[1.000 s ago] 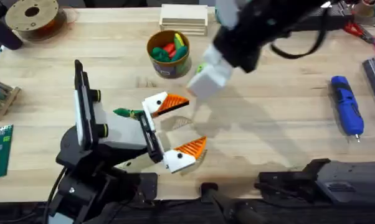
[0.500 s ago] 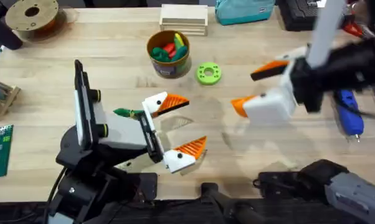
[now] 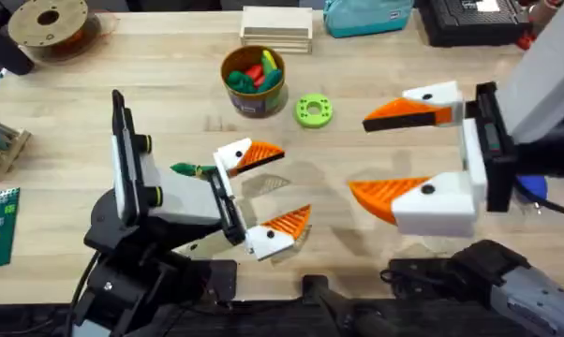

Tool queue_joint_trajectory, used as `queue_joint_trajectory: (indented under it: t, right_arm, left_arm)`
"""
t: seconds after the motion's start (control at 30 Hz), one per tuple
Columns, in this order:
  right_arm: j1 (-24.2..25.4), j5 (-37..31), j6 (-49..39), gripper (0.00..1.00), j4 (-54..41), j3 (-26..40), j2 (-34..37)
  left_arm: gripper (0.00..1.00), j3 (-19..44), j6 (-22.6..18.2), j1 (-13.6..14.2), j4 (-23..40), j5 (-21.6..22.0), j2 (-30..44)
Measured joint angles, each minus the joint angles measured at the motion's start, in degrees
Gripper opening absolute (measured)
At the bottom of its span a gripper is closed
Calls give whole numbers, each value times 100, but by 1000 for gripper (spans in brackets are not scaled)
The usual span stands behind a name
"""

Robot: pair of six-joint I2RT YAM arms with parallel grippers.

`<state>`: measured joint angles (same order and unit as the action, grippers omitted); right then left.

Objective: Pick up the gripper from the table and insert it into the empty holder that is missing its gripper. Then pick up a screw, insert it into the mounting hole, and use the screwdriver to tighten it. Finally, clean up the table by picking up the vegetable and placing it into the bucket.

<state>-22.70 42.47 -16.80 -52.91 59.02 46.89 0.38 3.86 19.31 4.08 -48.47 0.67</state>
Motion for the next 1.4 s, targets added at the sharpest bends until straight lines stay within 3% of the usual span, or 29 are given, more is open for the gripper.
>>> queue_joint_trajectory:
  t: [0.3, 0.37, 0.5, 0.57, 0.7, 0.9, 1.2, 1.4]
  right_arm:
    - [0, 501, -337, 991, -635, 0, 618]
    - [0, 522, -473, 991, -677, 0, 963]
    - [0, 519, -517, 991, -677, 0, 1193]
    - [0, 519, -545, 992, -677, 0, 1255]
    - [0, 403, -595, 991, -686, 0, 1272]
    - [343, -899, -95, 991, -808, 0, 1274]
    - [2119, -3145, 228, 991, -1136, 0, 1274]
    - [3430, -4427, 162, 992, -749, 0, 1272]
  left_arm:
    - [958, 0, -1, 0, 0, 0, 0]
    - [721, 0, -6, 0, 0, 0, 0]
    - [126, 0, -26, 0, 0, 0, 0]
    - [14, 0, -42, 0, -2, 0, 0]
    - [9, 0, -39, 0, -1, 0, 1]
    - [7, 0, -39, 0, -2, 0, 0]
    - [7, 0, -39, 0, 0, 0, 0]
    - [7, 0, -39, 0, 0, 2, 0]
